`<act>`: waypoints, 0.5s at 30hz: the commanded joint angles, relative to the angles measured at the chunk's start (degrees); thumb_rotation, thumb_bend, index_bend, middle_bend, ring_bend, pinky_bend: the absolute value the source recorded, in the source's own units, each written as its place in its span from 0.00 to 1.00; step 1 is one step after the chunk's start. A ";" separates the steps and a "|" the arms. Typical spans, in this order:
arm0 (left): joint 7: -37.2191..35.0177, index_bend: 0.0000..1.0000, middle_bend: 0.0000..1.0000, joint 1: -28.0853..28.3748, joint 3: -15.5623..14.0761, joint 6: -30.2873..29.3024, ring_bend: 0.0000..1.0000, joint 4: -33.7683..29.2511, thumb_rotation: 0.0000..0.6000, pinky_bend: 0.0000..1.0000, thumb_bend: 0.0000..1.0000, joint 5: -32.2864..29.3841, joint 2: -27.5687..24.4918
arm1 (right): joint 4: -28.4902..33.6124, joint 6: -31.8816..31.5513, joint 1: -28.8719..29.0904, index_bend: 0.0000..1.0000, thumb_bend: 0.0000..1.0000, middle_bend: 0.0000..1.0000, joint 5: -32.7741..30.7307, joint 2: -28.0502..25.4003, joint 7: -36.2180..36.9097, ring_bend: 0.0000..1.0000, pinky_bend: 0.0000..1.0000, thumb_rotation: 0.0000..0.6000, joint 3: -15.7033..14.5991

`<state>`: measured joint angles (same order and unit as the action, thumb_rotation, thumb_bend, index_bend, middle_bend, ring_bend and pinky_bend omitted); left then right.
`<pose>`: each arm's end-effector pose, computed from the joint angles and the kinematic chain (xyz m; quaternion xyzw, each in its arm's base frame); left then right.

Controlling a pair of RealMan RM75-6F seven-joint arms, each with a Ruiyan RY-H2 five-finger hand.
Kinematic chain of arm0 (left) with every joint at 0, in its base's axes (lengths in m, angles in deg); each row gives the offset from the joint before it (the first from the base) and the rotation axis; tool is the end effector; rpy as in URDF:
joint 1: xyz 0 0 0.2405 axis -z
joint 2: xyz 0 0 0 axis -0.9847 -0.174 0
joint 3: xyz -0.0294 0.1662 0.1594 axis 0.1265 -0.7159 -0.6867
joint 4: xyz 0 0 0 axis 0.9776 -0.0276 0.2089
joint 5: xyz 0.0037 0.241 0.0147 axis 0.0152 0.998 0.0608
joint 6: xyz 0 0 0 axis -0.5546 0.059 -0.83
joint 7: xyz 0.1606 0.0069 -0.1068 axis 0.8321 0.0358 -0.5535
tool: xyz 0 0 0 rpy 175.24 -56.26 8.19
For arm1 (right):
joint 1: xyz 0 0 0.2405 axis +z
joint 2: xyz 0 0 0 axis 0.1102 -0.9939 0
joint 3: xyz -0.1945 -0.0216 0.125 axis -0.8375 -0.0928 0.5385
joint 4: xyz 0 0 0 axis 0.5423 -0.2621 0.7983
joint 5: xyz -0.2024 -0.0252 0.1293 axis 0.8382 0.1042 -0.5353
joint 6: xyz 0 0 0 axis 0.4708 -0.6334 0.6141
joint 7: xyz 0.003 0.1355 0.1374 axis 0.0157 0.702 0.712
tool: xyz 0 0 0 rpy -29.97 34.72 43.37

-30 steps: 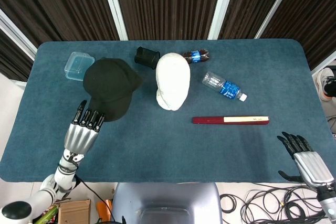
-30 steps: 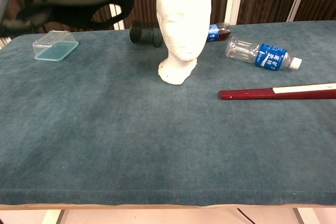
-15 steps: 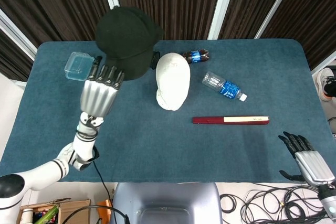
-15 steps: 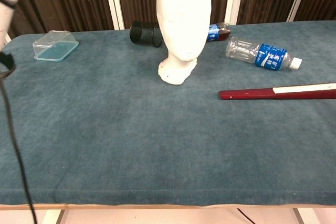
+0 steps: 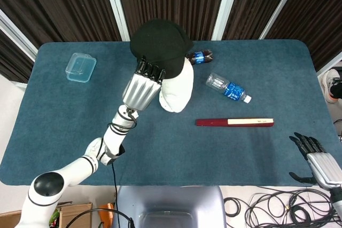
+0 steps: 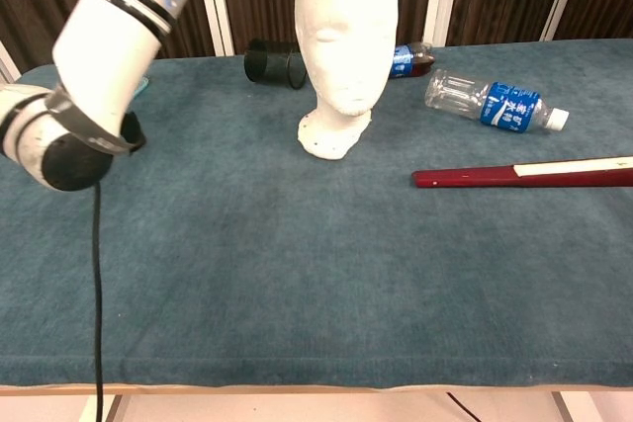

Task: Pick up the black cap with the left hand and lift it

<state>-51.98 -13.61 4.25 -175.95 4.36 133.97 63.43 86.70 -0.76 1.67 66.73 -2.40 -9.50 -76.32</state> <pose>0.0601 0.4455 0.0243 -0.5766 0.1457 -0.5456 0.5904 -0.3512 -0.2096 0.1248 0.6586 -0.4657 0.3024 0.5078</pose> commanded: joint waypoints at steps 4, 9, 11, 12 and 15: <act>-2.60 0.73 0.73 1.46 -3.43 0.41 0.62 5.88 1.00 0.43 0.53 1.34 4.68 | -1.09 -0.82 -0.48 0.00 0.13 0.00 0.43 -0.44 2.01 0.00 0.00 1.00 -0.18; -2.88 0.73 0.73 0.90 -6.67 -1.06 0.62 8.87 1.00 0.41 0.51 3.24 6.97 | -1.27 -0.73 -0.50 0.00 0.13 0.00 0.61 -0.33 2.01 0.00 0.00 1.00 -0.26; -2.37 0.72 0.73 0.48 -7.77 -1.19 0.61 9.45 1.00 0.40 0.50 3.74 7.59 | -1.16 -0.70 -0.47 0.00 0.13 0.00 0.68 -0.29 1.80 0.00 0.00 1.00 -0.26; -1.95 0.72 0.73 0.20 -8.28 -1.22 0.61 9.61 1.00 0.40 0.50 3.88 7.93 | -1.07 -0.67 -0.45 0.00 0.13 0.00 0.73 -0.27 1.66 0.00 0.00 1.00 -0.25; -0.63 0.65 0.67 -0.84 -8.98 -1.12 0.57 9.12 1.00 0.37 0.42 3.58 8.53 | -0.84 -0.46 -0.35 0.00 0.13 0.00 0.84 -0.18 1.20 0.00 0.00 1.00 -0.28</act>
<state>-53.06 -14.06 -4.51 -177.10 13.65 137.64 71.68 85.81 -1.29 1.28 67.54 -2.61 -8.21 -76.59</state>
